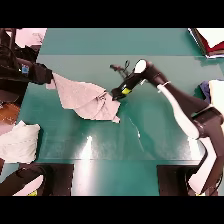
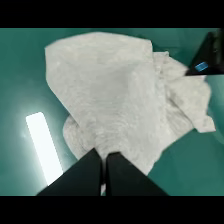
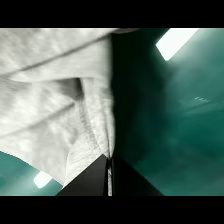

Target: Fold the shirts.

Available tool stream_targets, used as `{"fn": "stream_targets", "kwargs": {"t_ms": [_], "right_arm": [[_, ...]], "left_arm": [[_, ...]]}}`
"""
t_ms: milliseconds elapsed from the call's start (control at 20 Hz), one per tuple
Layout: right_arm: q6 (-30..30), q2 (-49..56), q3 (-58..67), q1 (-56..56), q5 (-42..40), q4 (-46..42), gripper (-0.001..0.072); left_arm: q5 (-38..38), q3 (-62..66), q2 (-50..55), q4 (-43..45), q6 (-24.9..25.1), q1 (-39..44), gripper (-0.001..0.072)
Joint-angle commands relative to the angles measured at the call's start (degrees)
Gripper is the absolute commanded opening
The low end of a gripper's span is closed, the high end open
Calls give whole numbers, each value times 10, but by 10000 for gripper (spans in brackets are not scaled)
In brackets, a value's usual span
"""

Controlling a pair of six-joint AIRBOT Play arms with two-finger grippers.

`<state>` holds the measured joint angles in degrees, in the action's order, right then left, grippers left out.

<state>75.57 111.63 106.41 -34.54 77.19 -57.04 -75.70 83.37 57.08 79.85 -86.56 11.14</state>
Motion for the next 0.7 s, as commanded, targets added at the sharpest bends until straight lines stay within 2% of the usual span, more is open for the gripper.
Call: {"fn": "stream_targets", "kwargs": {"t_ms": [0,100,350,550,650], "right_arm": [[10,-109,1,57,12,-127,12],[19,-197,1,111,9,-157,12],[20,-396,1,231,-58,-156,12],[20,-506,1,267,-110,-156,12],[20,-534,1,267,-96,-156,12]], "left_arm": [[16,68,-1,35,-1,0,22],[34,144,-1,35,-7,0,22],[53,299,-1,9,-16,0,22],[61,337,-1,-79,-15,0,22],[55,313,-1,-82,-3,0,22]]}}
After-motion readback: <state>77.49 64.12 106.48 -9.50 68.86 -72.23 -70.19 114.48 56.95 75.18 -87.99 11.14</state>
